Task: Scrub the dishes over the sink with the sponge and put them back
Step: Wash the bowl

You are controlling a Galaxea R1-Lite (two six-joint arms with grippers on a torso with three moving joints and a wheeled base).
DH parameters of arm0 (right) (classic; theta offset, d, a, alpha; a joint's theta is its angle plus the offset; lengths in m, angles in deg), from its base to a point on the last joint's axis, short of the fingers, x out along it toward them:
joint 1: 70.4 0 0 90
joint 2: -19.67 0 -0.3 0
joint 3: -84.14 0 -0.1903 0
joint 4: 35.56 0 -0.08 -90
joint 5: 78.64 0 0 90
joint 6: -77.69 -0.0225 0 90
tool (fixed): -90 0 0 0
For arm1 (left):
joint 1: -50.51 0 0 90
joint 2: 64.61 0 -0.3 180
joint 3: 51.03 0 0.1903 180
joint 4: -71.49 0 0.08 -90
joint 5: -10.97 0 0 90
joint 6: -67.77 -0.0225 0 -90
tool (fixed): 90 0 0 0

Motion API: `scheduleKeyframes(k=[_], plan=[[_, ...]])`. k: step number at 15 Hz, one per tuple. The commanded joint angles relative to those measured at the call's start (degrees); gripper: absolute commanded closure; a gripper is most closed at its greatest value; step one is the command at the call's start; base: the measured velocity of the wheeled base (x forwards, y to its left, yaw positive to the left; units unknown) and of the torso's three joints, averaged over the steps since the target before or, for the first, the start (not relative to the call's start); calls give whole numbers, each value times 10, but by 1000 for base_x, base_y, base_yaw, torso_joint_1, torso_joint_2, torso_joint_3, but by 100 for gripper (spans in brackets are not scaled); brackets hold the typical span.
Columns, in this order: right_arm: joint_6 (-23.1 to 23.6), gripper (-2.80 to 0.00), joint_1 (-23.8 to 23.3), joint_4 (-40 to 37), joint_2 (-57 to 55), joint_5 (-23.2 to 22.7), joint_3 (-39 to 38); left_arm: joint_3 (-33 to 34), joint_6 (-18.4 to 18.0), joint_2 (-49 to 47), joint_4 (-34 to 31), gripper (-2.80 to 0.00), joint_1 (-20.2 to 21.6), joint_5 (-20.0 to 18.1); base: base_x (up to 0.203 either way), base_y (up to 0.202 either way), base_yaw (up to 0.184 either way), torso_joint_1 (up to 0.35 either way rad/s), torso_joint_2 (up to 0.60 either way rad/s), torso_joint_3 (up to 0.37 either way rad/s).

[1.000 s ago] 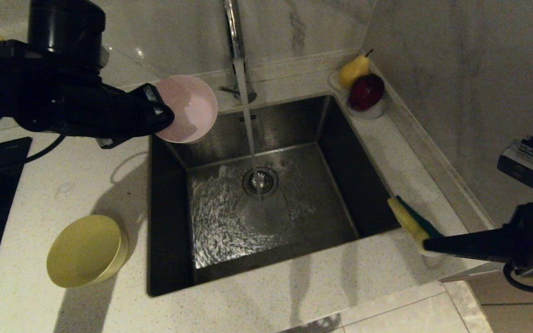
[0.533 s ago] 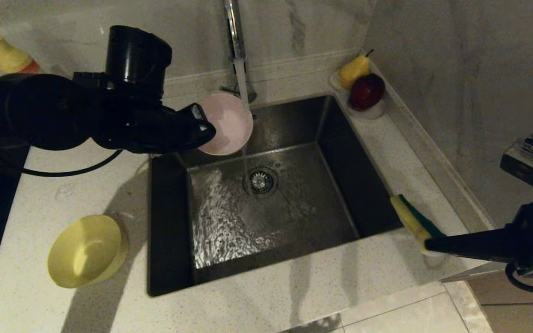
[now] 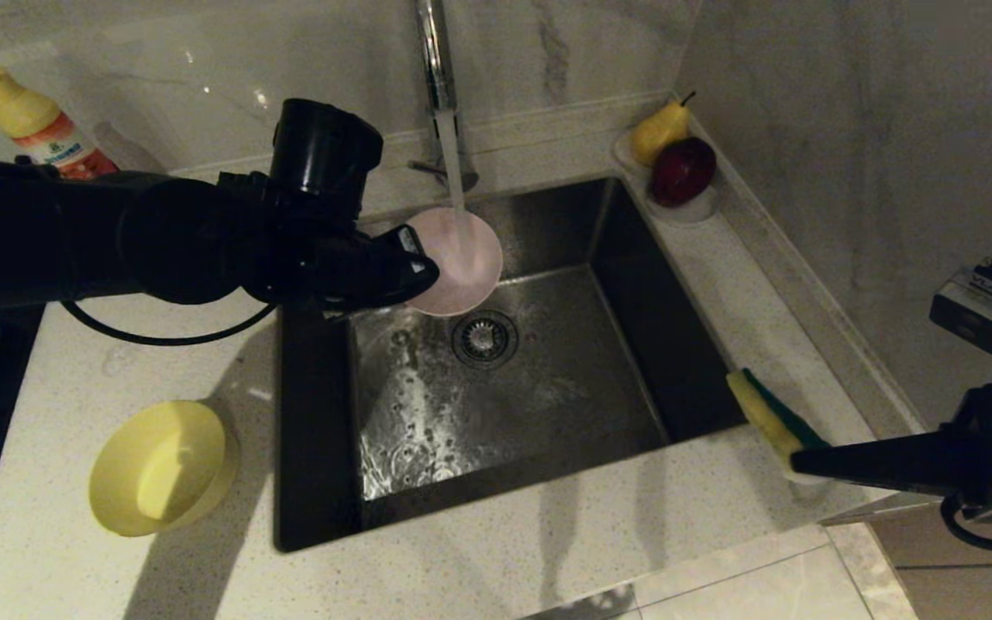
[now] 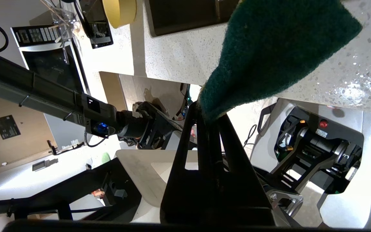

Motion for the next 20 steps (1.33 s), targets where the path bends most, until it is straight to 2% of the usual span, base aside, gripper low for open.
scheduleKeyframes(k=[1,6,9,15,19,20], plan=[[-2,0,0,0,0,-2,-1,9,3,3,-4,0,-1,0,0,0,0,0,0,0],[-3,0,0,-1,-3,-3,-4,45,34,12,-7,0,-7,-7,0,0,0,0,0,0],[-1,0,0,0,-14,-3,-17,69,38,11,-6,0,-7,-9,0,0,0,0,0,0],[-6,0,0,51,-12,-2,-46,82,51,9,-1,0,-7,-31,0,0,0,0,0,0],[-6,0,0,47,-1,-2,-42,75,56,15,15,0,-2,-20,0,0,0,0,0,0],[-6,0,-1,48,2,-2,-44,74,55,26,21,0,7,-7,0,0,0,0,0,0]])
